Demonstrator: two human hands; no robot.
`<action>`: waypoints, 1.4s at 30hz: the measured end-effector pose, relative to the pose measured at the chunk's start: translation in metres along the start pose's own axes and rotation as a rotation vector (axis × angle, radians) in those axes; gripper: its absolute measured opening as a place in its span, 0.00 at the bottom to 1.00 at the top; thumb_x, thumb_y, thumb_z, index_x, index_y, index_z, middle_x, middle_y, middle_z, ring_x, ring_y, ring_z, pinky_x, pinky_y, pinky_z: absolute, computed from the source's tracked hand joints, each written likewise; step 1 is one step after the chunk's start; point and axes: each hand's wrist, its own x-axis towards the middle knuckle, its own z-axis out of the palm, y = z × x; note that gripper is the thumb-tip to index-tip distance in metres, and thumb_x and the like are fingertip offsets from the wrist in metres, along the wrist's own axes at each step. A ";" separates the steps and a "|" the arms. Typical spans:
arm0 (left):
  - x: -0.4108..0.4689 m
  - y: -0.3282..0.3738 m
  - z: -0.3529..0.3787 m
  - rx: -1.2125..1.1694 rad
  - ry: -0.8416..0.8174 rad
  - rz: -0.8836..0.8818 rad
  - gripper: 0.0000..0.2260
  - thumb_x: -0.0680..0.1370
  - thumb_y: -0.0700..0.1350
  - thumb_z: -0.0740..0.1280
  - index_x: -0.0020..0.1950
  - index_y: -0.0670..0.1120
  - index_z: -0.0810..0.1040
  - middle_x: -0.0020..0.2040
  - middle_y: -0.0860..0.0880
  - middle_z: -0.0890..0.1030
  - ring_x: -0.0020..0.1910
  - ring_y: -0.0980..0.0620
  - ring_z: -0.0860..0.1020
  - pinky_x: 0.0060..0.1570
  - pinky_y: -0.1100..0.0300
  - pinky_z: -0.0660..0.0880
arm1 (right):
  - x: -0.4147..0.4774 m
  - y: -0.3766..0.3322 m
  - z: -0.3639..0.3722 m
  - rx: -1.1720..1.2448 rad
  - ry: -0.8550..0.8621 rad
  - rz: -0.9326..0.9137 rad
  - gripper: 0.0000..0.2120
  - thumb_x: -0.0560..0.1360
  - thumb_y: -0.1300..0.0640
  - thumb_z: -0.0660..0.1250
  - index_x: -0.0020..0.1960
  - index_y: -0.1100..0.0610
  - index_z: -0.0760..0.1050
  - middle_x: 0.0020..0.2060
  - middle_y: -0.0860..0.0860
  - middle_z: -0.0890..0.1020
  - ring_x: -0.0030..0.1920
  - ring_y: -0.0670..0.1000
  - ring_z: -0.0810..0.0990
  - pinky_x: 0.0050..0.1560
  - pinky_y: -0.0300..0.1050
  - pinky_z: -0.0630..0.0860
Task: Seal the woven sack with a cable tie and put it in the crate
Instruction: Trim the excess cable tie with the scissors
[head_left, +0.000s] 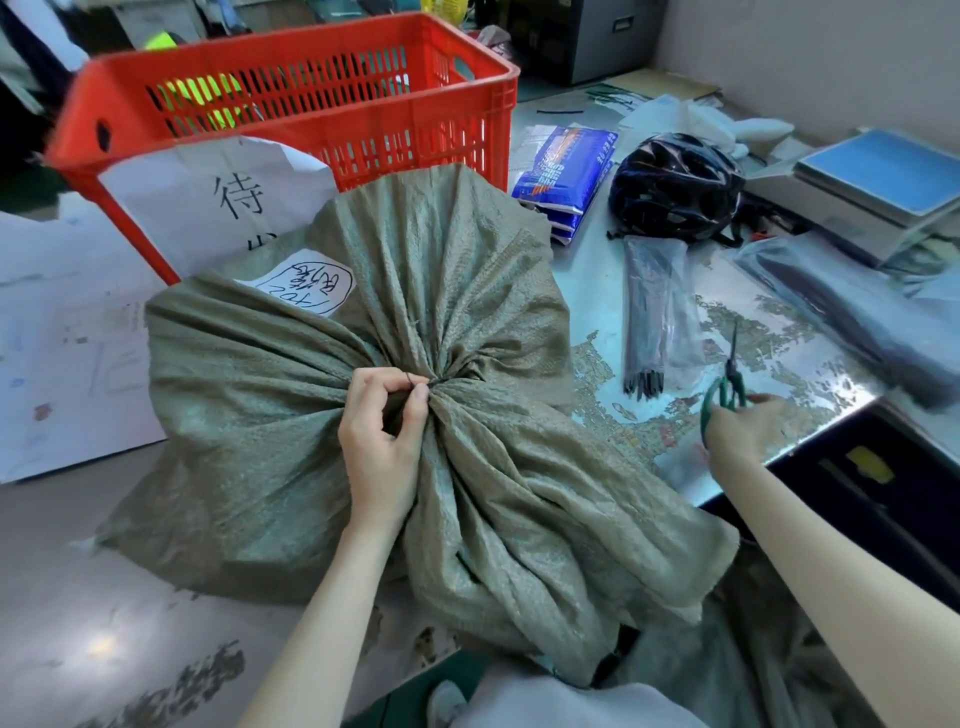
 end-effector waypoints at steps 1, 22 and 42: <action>0.000 0.000 0.000 -0.031 0.015 -0.027 0.04 0.77 0.44 0.64 0.45 0.45 0.75 0.44 0.45 0.75 0.45 0.57 0.75 0.49 0.65 0.71 | -0.008 -0.006 0.004 0.049 -0.046 0.001 0.19 0.73 0.74 0.60 0.57 0.56 0.61 0.54 0.61 0.74 0.43 0.53 0.76 0.33 0.42 0.72; 0.011 0.024 -0.024 -0.290 0.197 -0.215 0.08 0.78 0.36 0.64 0.43 0.48 0.74 0.37 0.62 0.81 0.40 0.64 0.77 0.46 0.70 0.72 | -0.213 -0.113 0.022 0.499 -1.331 -0.002 0.18 0.70 0.58 0.71 0.56 0.57 0.69 0.31 0.53 0.71 0.27 0.50 0.69 0.22 0.38 0.68; 0.015 0.022 -0.090 -0.505 0.485 -0.319 0.06 0.80 0.39 0.63 0.44 0.45 0.75 0.32 0.53 0.83 0.37 0.53 0.82 0.50 0.59 0.76 | -0.245 -0.084 0.007 0.428 -1.604 0.437 0.38 0.58 0.35 0.74 0.59 0.59 0.73 0.31 0.51 0.66 0.25 0.47 0.68 0.21 0.37 0.68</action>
